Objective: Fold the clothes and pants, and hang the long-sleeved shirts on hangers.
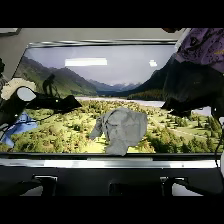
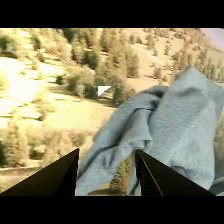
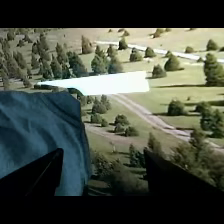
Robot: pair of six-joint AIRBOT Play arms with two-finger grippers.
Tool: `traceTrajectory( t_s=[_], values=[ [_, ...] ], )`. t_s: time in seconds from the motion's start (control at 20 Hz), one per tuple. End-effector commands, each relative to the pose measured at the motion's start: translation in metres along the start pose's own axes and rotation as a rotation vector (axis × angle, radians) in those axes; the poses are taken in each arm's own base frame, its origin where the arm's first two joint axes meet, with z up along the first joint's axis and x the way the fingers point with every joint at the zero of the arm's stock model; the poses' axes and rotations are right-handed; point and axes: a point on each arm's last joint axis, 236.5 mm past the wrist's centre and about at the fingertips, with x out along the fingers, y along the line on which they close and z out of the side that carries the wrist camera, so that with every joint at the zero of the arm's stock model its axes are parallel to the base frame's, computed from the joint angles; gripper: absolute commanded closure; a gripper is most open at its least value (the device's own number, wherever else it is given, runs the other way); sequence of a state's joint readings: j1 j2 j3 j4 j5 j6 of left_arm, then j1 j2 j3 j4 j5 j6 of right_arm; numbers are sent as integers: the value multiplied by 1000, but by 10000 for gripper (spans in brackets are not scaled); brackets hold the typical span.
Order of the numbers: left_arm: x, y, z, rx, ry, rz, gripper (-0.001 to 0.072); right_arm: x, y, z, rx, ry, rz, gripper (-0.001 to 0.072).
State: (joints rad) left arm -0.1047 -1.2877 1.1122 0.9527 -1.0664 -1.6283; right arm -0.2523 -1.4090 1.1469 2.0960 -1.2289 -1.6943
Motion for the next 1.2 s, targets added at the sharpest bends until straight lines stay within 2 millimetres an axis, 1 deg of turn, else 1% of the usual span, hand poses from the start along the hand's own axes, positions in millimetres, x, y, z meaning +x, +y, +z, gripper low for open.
traceTrajectory(
  t_s=[0.0, 0.15, 0.3, 0.35, 0.4, 0.45, 0.5, 0.55, 0.6, 0.65, 0.7, 0.9, 1.05, 1.15],
  values=[
    [-15, 24, 8, -30, -8, 27, 292, 39, 9, -21, 76, 134, 230, 125],
    [-16, 25, 8, -31, -11, 29, 292, 69, 20, -38, 41, 187, 221, 126],
    [-16, 25, 8, -31, -12, 29, 292, 92, 36, -57, -15, 255, 217, 127],
    [-16, 25, 9, -31, -12, 29, 292, 98, 39, -62, -22, 279, 215, 136],
    [-16, 25, 8, -31, -11, 29, 291, 103, 41, -66, -20, 295, 215, 173],
    [-16, 25, 6, -47, 0, 30, 262, 106, 42, -69, -24, 306, 212, 258],
    [-15, 27, 2, -78, 16, 34, 111, 108, 43, -70, -28, 308, 210, 396],
    [-13, 30, -1, -98, 24, 38, 98, 107, 43, -70, -27, 307, 210, 616],
    [-10, 35, -5, -89, 34, 43, 98, 106, 43, -70, -29, 305, 210, 677],
    [-3, 42, -12, -73, 47, 47, 98, 105, 43, -70, -42, 306, 210, 677],
    [7, 46, -24, -70, 72, 30, 98, 103, 44, -70, -54, 303, 212, 677],
    [49, 43, -83, -70, 160, -103, 99, 90, 52, -66, -82, 269, 216, 677],
    [70, 38, -113, -46, 190, -123, 99, 84, 55, -66, -89, 262, 219, 676],
    [81, 30, -130, -1, 235, -130, 99, 83, 56, -68, -73, 273, 219, 676]
  ],
)
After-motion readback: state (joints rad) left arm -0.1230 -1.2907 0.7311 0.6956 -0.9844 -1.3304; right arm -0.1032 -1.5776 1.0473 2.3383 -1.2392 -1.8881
